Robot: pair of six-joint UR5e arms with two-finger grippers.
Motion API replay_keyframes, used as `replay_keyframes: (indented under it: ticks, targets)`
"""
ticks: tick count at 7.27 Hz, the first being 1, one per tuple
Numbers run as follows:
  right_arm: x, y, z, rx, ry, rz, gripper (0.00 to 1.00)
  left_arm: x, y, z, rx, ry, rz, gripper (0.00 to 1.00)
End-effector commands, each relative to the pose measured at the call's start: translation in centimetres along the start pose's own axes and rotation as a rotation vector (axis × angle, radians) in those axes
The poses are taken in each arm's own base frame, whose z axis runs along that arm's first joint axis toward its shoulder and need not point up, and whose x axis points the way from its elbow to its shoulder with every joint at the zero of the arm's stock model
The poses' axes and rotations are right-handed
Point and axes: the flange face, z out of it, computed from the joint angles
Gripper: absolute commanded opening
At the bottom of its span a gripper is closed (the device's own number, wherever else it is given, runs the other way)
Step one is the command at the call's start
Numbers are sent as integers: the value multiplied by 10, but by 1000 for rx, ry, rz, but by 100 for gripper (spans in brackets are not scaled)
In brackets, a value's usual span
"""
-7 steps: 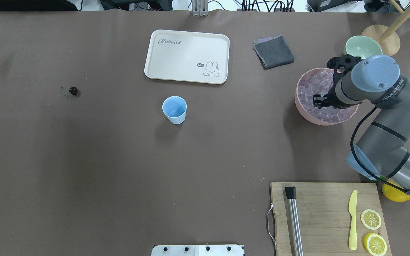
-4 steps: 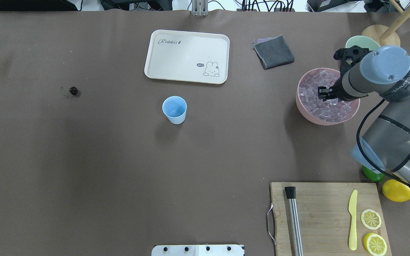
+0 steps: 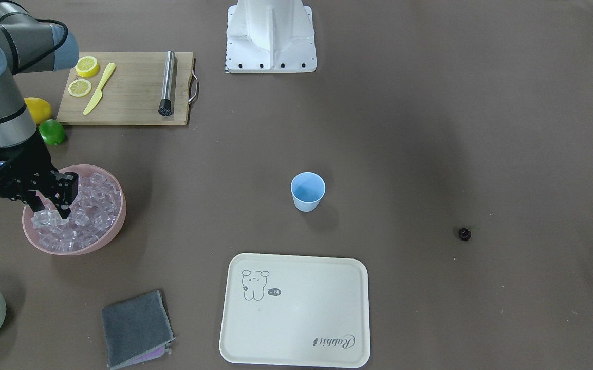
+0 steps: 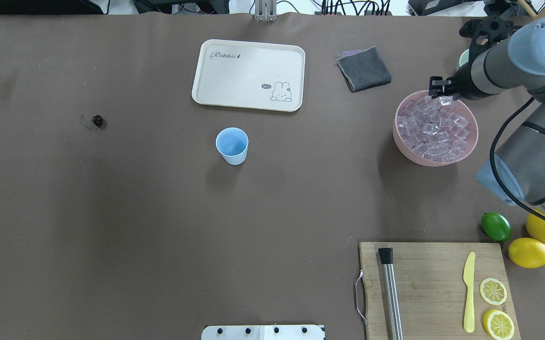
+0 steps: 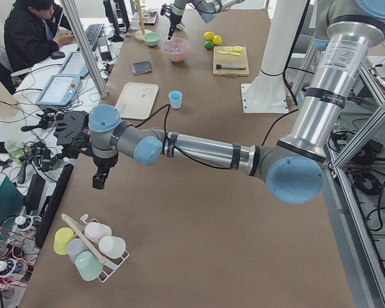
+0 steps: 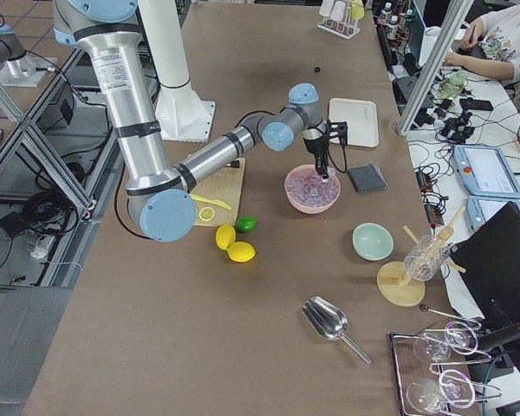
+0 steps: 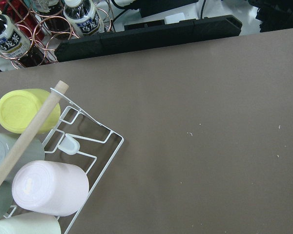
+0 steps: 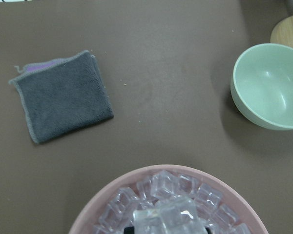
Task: Put ice and cherries in cup
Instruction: 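Lift the ice cube and carry it with the right gripper toward the blue cup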
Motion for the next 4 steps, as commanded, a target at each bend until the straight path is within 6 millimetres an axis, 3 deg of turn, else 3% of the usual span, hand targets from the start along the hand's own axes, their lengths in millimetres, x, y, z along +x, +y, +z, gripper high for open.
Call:
replay_keyframes:
  ticks: [1, 3, 4]
  targets:
    - [-53, -29, -36, 40, -44, -9, 0, 0, 0, 0, 1, 0, -1, 98]
    - [-107, -32, -57, 40, -77, -30, 0, 1, -1, -1, 2, 0, -1, 98]
    - [-140, -22, -62, 33, -114, -41, 0, 1, -1, -2, 5, 0, 1, 98]
